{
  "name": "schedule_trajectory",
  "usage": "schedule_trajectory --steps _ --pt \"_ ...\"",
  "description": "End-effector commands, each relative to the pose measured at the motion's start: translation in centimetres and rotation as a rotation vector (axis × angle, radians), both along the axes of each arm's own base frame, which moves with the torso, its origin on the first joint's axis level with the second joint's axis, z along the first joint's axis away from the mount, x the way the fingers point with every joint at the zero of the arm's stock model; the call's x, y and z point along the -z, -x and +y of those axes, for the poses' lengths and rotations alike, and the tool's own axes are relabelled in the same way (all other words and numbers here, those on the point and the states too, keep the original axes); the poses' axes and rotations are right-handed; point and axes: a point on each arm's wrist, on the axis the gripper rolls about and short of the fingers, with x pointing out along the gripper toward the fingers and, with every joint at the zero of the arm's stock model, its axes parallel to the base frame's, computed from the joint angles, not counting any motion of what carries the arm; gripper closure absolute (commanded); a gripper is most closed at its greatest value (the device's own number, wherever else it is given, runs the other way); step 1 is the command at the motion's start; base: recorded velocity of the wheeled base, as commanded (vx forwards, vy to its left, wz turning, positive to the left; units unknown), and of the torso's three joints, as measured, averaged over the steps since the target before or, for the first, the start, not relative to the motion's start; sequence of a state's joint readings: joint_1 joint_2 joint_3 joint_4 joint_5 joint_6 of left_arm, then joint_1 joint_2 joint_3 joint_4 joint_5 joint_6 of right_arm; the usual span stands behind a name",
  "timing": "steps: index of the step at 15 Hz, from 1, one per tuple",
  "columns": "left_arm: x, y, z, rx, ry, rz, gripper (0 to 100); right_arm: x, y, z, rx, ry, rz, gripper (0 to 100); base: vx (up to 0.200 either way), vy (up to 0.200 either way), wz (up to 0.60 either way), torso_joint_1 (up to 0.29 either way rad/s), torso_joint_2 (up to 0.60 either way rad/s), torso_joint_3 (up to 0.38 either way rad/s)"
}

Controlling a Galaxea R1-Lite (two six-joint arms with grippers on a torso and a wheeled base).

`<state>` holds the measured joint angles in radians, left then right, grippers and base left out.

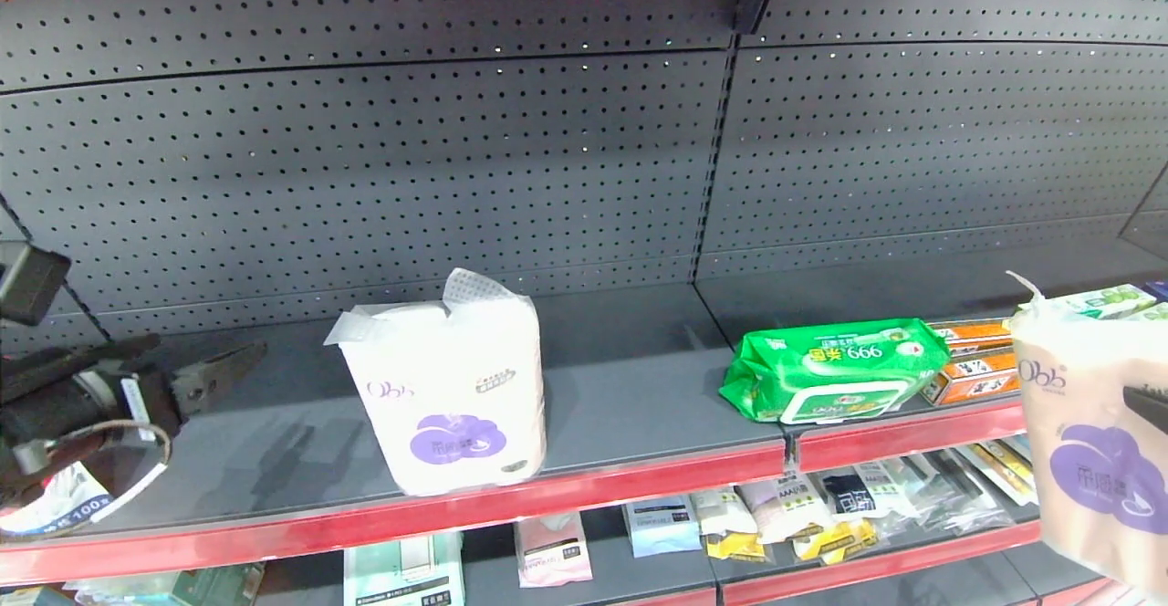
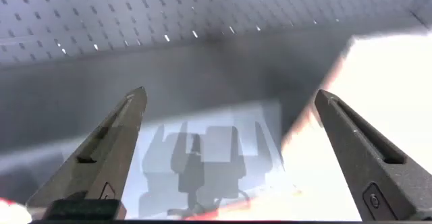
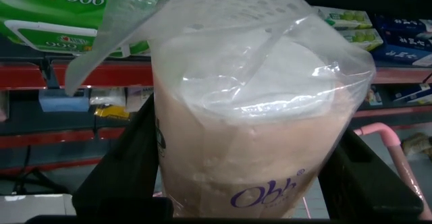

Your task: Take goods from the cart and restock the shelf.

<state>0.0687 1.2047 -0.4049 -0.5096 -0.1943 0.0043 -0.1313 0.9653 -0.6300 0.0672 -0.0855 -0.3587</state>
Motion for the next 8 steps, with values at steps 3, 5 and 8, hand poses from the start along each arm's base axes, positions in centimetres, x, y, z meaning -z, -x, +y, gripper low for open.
schedule_trajectory --steps 3,5,8 --pt "0.6 11.2 -1.1 0.141 -0.001 -0.034 0 -0.4 0.4 0.1 -0.017 -0.005 -0.025 100 0.0 0.0 0.0 0.0 0.0 0.0" --pt "2.0 14.6 -1.3 0.157 -0.005 -0.012 0 -0.4 0.8 0.2 -0.019 -0.003 -0.04 100 0.0 0.0 0.0 0.0 0.0 0.0" --pt "2.4 16.3 -1.4 0.172 -0.011 -0.075 0 -0.5 1.2 0.2 -0.018 0.0 -0.052 100 0.0 0.0 0.0 0.0 0.0 0.0"
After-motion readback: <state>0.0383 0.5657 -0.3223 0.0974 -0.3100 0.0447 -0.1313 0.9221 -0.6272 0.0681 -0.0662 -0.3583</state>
